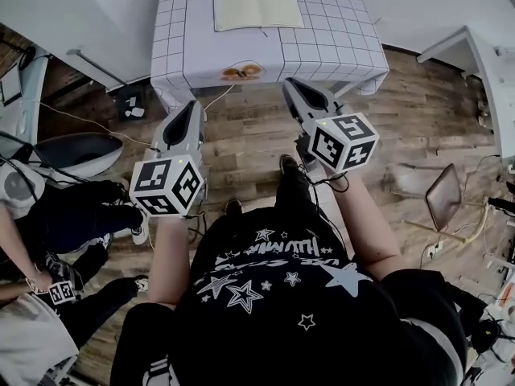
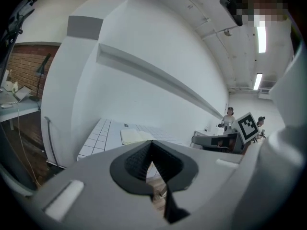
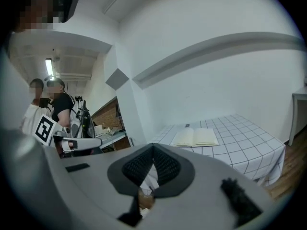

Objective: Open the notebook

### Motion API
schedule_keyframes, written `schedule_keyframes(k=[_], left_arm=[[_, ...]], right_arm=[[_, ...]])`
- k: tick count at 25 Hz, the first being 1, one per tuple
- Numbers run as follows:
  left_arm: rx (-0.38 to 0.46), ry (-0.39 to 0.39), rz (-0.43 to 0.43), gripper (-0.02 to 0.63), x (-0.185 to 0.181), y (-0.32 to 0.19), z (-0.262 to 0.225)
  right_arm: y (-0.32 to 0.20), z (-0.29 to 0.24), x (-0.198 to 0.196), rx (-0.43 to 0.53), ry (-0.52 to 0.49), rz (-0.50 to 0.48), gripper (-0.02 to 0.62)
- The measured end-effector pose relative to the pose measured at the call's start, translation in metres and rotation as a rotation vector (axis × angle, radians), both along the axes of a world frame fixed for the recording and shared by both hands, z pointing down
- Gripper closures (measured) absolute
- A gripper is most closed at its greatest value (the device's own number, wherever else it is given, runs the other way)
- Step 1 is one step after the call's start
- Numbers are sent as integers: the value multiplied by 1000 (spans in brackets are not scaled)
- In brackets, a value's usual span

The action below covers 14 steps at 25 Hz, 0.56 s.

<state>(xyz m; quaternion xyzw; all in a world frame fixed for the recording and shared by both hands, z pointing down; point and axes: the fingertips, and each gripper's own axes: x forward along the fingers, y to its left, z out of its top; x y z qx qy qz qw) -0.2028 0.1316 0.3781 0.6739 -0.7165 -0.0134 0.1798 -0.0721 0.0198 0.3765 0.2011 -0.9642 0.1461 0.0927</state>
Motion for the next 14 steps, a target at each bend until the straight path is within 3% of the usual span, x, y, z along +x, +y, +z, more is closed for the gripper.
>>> schedule_keyframes(k=[7,14], left_arm=[[35,1,78,597,1,24,-10],[42,-12,91,597,-11,41,-14]], right_arm=[[37,-10,6,22,-2,66,580],[60,-18,-4,48,8,67,580]])
